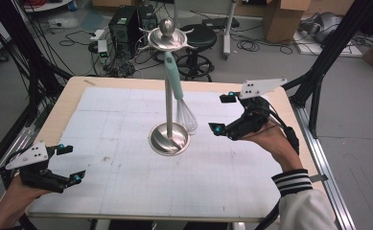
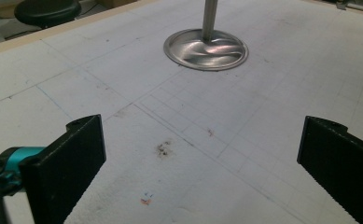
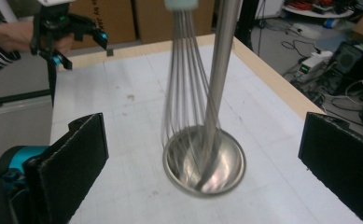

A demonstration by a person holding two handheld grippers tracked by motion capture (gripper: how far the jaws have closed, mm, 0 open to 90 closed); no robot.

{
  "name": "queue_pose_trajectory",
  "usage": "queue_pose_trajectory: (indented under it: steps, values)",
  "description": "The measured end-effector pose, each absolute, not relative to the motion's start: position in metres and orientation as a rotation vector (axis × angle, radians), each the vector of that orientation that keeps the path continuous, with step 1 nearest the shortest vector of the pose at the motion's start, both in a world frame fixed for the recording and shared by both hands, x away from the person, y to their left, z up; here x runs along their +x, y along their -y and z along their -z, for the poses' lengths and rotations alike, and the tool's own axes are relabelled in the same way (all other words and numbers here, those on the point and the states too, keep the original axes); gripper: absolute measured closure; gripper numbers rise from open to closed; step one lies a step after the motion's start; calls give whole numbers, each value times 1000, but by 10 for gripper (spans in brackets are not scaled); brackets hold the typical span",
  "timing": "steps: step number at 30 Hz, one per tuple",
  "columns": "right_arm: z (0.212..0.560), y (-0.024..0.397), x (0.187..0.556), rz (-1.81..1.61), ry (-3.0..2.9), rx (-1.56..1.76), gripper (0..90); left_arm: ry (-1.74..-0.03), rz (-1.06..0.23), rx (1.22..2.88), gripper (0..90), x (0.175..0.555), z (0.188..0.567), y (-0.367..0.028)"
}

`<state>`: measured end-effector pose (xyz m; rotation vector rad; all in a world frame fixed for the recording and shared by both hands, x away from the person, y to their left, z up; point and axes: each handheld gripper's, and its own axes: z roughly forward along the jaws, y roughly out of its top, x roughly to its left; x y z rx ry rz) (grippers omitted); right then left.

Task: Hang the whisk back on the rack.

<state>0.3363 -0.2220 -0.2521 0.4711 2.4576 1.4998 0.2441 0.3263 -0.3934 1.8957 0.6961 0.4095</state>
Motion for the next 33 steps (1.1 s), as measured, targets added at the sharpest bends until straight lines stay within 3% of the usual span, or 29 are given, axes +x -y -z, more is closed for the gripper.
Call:
queue_pose_trajectory:
  steps: [33]
  values:
    - [367, 308, 271, -1520, -2288, 794, 4, -677, -404, 1899, 17, 244, 394, -320]
